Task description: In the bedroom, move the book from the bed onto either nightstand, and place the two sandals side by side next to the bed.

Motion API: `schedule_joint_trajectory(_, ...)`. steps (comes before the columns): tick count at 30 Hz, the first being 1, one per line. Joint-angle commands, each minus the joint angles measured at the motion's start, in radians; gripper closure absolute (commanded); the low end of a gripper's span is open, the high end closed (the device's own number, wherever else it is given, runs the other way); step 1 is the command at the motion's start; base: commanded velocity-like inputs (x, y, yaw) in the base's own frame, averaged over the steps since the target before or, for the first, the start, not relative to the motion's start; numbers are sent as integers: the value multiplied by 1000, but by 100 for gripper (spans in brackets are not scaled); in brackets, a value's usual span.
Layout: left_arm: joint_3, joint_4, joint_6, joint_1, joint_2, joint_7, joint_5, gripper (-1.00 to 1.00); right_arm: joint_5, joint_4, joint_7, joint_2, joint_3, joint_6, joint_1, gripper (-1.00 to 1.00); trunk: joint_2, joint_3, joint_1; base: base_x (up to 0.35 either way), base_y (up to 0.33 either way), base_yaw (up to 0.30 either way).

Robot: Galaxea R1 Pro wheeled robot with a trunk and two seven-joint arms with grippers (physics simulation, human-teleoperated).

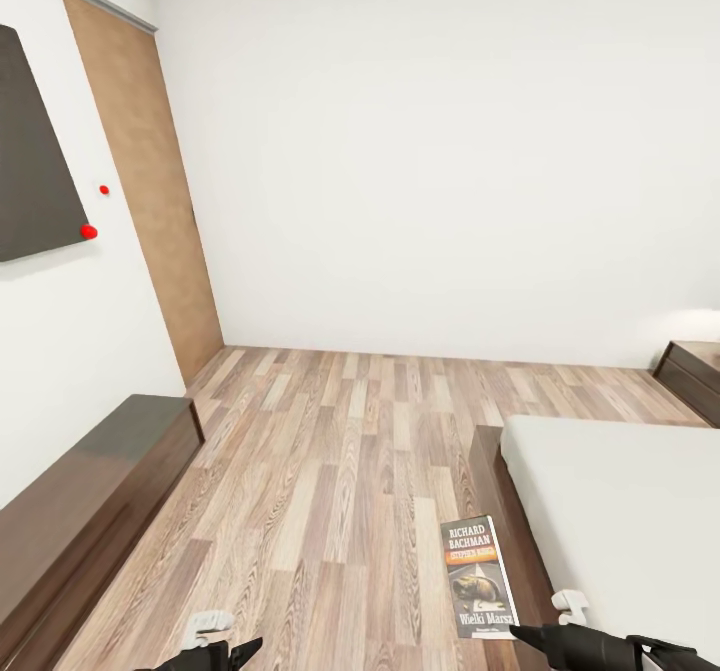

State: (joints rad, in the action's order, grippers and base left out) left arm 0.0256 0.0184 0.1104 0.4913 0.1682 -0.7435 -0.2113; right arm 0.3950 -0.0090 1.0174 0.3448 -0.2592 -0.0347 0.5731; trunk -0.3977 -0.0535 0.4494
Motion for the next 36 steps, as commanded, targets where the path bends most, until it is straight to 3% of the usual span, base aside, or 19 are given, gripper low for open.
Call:
schedule_joint_trajectory(1,2,-1,5,1,0,-3,1,-100,10,0,3,0,-8,-4,1,100,-2,-2,1,0,0,0)
schedule_joint_trajectory(12,2,-1,3,1,0,-2,0,-100,10,0,0,0,-8,-4,1,100,-2,-2,1,25,0,0)
schedule_joint_trajectory(29,2,-1,3,1,1,-2,0,-100,10,0,-3,0,-8,-2,1,100,-2,-2,1,312,0,0)
schedule_joint_trajectory(36,2,-1,4,1,1,-1,0,-100,10,0,-5,0,-8,-3,1,100,-2,-2,1,73,0,0)
